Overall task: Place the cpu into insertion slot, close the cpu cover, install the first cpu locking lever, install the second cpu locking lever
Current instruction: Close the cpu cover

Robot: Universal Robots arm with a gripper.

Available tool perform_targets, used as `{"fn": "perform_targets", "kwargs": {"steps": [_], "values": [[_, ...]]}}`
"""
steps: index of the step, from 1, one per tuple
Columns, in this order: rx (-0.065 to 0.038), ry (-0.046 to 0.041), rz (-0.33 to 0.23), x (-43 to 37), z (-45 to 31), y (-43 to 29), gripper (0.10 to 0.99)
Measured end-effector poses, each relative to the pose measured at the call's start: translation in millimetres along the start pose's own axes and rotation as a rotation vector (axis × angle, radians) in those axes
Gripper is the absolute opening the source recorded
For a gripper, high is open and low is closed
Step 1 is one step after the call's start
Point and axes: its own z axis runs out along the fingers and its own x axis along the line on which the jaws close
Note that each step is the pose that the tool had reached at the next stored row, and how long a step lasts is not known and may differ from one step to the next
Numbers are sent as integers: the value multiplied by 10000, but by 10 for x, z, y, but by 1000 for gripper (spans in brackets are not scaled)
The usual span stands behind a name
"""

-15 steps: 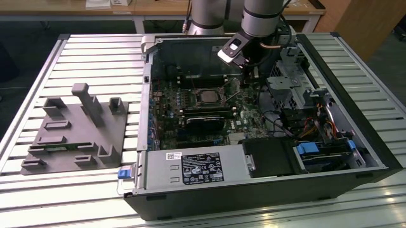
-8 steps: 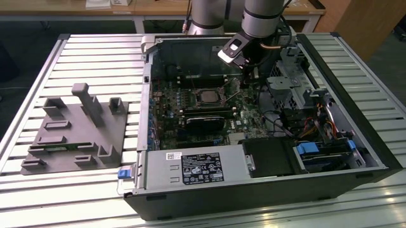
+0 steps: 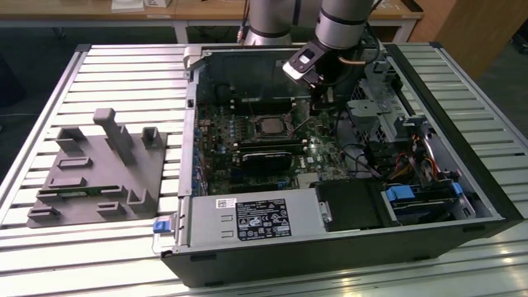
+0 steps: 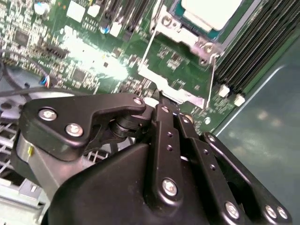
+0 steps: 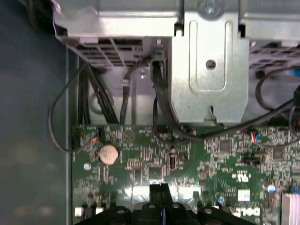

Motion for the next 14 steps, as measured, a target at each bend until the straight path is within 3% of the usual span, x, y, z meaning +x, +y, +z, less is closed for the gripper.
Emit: {"fn": "perform_targets", "kwargs": {"steps": [1, 2, 9, 14], "values": [[164, -1, -1, 0, 1, 3, 106], [252, -1, 0, 0, 1, 3, 106], [279, -2, 0, 0, 1, 1, 106], [278, 5, -1, 0, 4, -50, 106]]}}
